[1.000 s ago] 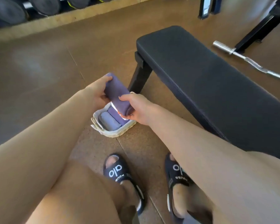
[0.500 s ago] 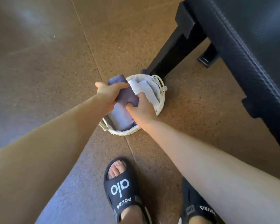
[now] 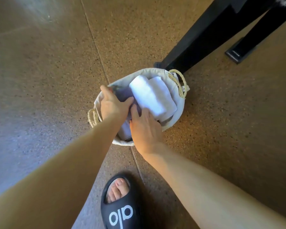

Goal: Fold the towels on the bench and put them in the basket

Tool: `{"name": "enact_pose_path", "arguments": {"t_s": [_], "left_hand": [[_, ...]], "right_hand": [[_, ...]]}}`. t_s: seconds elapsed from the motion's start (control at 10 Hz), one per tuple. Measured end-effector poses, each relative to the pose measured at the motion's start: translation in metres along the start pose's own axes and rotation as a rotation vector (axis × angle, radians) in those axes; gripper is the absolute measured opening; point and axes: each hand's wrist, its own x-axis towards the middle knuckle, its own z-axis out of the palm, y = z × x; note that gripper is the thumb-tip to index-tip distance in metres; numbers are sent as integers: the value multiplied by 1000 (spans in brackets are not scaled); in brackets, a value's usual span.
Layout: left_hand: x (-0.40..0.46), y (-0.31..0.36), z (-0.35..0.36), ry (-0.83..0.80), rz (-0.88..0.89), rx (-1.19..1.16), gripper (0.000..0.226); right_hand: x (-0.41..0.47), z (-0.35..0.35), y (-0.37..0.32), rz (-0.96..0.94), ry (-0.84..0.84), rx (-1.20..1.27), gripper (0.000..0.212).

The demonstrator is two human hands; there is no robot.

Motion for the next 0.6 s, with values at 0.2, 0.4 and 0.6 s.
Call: {"name": "enact_pose_path", "arguments": {"t_s": [0.2, 0.4, 0.6], "left_hand": [[1, 0, 12, -60, 54, 287, 55], [0, 15, -1, -183, -17, 308, 61], [-17, 51, -61, -284, 14, 345, 69]], "right_hand": [[5, -7, 0, -104, 15, -280, 55], [1, -25, 5, -80, -107, -150, 67], [-20, -119, 28, -202, -58, -75, 48]]}}
